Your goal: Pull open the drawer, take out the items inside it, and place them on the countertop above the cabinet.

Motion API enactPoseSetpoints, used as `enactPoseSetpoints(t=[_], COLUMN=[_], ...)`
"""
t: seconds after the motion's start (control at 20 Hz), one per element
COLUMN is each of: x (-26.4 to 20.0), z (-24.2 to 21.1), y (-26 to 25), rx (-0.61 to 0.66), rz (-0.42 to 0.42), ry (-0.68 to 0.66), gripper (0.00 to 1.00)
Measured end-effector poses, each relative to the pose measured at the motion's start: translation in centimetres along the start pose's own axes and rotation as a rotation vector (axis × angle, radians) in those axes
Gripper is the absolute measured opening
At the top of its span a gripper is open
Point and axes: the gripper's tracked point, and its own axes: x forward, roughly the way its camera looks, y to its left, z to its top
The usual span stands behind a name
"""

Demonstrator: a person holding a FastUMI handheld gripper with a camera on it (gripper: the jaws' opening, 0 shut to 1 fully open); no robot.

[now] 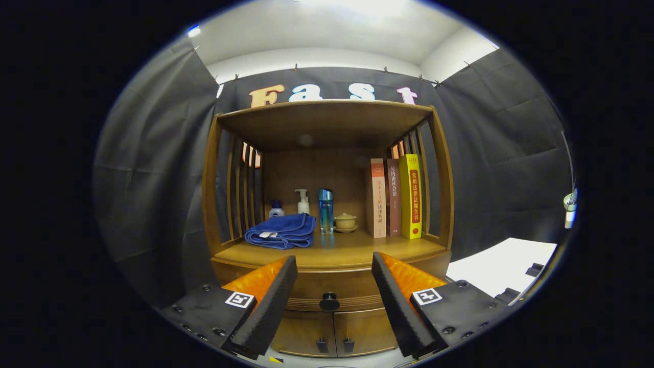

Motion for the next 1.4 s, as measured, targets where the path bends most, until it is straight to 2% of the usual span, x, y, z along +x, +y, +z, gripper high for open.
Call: enactPoseSetpoints(t=[0.8,1.1,1.4], x=[0.06,-0.04,0.11], z=[-0.54,0.00,-0.15], y=[-0.10,-0.48,-0.45], rx=[0.001,0.059,0.049], rz=[-0.004,-0.021,-0.024], ry=[0.008,-0.012,-0.005], gripper=[0.97,0.97,0.97])
